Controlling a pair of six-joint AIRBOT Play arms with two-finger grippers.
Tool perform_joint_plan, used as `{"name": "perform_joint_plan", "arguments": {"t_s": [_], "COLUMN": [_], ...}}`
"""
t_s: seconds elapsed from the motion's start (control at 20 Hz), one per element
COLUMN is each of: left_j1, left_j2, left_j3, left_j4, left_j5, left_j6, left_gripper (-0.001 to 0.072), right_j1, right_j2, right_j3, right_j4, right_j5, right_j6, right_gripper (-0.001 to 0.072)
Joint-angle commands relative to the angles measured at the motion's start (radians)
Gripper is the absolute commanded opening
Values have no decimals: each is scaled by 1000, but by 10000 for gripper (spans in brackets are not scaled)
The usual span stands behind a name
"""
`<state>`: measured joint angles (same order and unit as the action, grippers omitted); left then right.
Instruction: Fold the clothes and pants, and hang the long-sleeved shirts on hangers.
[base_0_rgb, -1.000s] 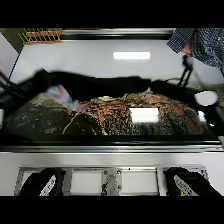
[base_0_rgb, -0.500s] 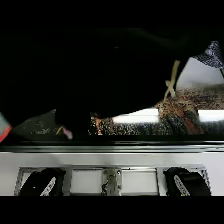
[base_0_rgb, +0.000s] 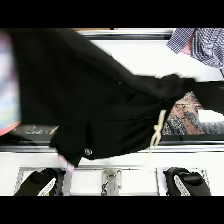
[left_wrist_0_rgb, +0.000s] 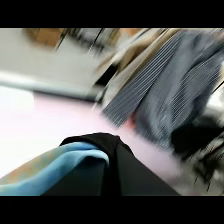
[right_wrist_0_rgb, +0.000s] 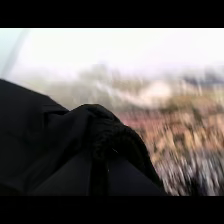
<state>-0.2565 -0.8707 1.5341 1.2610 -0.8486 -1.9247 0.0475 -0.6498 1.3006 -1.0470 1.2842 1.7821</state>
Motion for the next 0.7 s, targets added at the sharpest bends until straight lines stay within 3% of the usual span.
{"name": "perform_joint_plan", "arguments": {"t_s": [0.0,0.3,0.5,0.65], "left_j1": [2,56,111,127], "left_j2": [-261,-750,-823,-748], "left_j3": [-77,238,367,326], "left_j4": [-9,-119,-162,-129], "left_j5": [-26,2,-105,-204], "left_j6": [-30,10,55,145], "left_gripper": [10,10,10,10], "right_j1": [0,-3,-18,-20], "right_j2": [-252,-675,-716,-680], "right_j3": [-16,45,98,95], "right_j4": [-34,-62,-136,-196], "right_j5": [147,-223,-304,-239], "right_j6": [-28,-115,-114,-115], "right_gripper": [31,32,32,32]}}
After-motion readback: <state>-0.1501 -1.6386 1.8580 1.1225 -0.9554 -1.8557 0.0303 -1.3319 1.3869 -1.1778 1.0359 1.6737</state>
